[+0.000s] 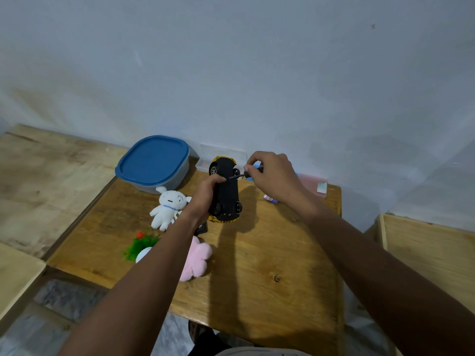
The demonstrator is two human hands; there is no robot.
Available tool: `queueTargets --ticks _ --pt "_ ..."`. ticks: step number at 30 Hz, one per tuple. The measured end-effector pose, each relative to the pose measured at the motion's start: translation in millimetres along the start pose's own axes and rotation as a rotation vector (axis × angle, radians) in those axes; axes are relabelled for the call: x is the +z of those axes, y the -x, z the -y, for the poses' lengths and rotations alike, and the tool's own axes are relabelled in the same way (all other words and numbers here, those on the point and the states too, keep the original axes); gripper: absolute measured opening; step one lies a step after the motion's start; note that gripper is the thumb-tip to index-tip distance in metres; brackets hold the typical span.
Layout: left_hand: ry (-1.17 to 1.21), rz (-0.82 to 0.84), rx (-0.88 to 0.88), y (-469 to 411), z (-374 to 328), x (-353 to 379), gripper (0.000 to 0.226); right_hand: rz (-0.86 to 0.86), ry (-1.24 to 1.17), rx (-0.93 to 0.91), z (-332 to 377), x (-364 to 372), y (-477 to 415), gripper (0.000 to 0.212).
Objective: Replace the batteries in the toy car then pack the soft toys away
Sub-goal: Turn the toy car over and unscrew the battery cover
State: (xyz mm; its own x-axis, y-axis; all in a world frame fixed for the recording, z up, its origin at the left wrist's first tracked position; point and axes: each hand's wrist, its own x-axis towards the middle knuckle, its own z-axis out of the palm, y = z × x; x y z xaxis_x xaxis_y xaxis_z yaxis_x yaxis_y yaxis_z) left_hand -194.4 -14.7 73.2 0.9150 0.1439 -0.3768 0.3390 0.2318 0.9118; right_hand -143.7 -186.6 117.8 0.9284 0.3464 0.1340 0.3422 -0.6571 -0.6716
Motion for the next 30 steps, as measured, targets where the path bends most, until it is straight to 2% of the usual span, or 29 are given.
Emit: queueTargets --ticks 1,6,10,13,15,18,22,25,30 --pt "0.004 0.002 -0.001 0 0 -1 0.021 0.012 -0.035 -0.005 -2 0 0 0.004" --pt "0.006 -0.013 -0.005 -3 0 -5 0.022 0.076 -0.034 -0.031 -1 -2 0 0.029" --pt "-0.022 -0.001 -0.003 -5 4 -7 0.024 0.106 0.057 0.035 0 0 2 0.023" --pt "-0.036 -0.01 -0.019 -5 7 -7 0.028 0.109 0.129 0.034 0 3 3 0.037" --pt "-0.042 -0.026 -0.03 -5 9 -6 0.033 0.076 0.129 0.023 -3 7 3 0.028" --pt "-0.056 -0.044 -0.041 -5 12 -8 0.04 0.008 -0.018 0.074 -7 7 2 0.009" --pt "-0.032 -0.048 -0.062 -2 17 -6 0.044 0.051 -0.069 0.063 -9 4 4 0.023" --pt "-0.012 -0.044 -0.078 -1 19 -4 0.061 0.084 -0.065 0.05 -15 11 7 0.024" --pt "-0.062 -0.025 -0.102 -3 25 -6 0.064 0.108 -0.043 0.059 -20 13 8 0.032"
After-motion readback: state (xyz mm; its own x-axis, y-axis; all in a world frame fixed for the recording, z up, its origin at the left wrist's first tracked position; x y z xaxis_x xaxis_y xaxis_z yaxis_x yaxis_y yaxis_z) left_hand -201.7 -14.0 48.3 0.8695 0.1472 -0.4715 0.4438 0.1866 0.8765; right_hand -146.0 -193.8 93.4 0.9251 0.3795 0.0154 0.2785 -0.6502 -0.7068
